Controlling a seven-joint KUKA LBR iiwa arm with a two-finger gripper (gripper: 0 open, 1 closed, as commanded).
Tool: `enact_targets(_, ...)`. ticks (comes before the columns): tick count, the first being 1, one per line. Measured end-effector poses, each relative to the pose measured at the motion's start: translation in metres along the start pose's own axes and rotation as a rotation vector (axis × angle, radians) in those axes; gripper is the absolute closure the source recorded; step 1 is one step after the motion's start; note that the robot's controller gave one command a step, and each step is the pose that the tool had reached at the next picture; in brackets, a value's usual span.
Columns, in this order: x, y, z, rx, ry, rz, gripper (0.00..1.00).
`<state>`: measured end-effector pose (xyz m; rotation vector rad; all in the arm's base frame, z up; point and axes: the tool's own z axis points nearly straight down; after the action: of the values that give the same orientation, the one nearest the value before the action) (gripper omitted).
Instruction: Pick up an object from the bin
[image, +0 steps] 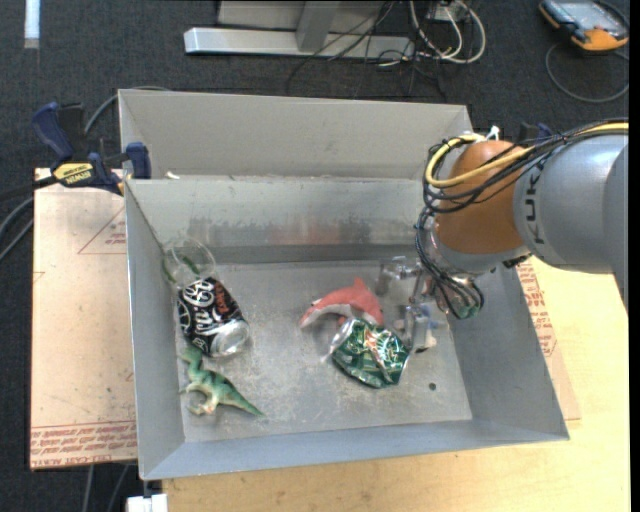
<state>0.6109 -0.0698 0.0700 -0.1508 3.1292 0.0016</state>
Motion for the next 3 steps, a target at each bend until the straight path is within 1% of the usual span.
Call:
enact_targets(1,-0.016,0.02,-0.001,-0.002,0.0,-0.267,0.0)
enact_targets(2,0.006,0.006,0.0,-0.002,-0.001,0.207,0.0)
enact_targets(3,-0.017,0.059,-0.001,-0.002,-0.005,-0.018,0.0)
